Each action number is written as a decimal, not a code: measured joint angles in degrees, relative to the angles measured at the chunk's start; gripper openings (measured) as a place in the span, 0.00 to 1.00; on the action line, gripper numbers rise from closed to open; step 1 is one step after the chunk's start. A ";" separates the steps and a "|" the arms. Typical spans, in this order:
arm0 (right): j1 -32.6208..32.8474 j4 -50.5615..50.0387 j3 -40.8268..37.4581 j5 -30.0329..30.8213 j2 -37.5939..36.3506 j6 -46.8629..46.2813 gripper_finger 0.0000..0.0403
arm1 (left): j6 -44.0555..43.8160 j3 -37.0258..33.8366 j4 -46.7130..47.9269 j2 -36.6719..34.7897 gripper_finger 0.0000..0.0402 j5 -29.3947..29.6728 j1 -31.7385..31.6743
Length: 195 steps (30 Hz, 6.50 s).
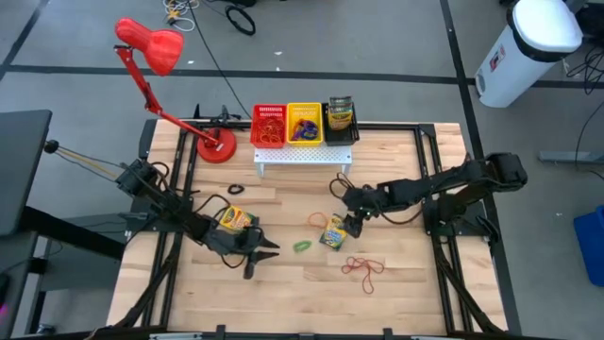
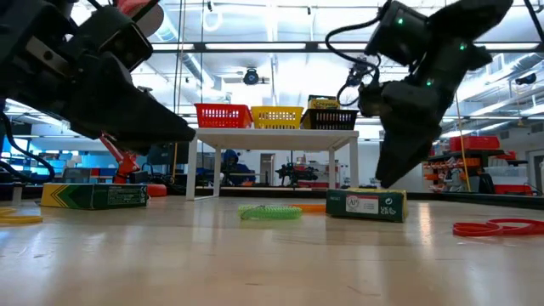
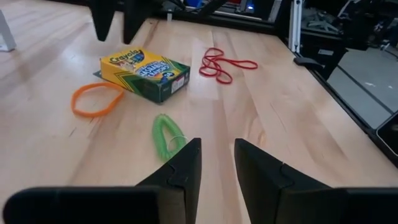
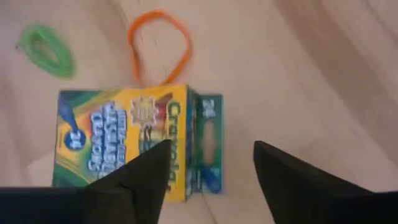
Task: Pick & Place Office Desk Supplies
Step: Put the yellow crayon box into the black bin on the shelf
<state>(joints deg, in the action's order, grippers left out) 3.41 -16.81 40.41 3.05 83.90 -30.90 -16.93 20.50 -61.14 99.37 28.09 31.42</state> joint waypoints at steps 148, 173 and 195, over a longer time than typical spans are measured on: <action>-12.06 23.23 14.27 53.03 -12.50 90.58 0.36 | 7.96 0.31 0.89 0.02 0.26 -7.38 -15.62; -39.07 -23.98 42.44 -0.99 -0.32 53.79 0.39 | 9.31 0.31 1.07 0.02 0.26 -7.25 -16.54; -41.32 -27.09 42.03 -5.20 0.63 56.73 0.18 | 9.42 0.31 0.96 0.00 0.26 -7.16 -16.52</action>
<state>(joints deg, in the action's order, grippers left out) -37.91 -43.90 82.43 -2.15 84.53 25.83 -7.51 20.82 -60.18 99.37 20.93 14.90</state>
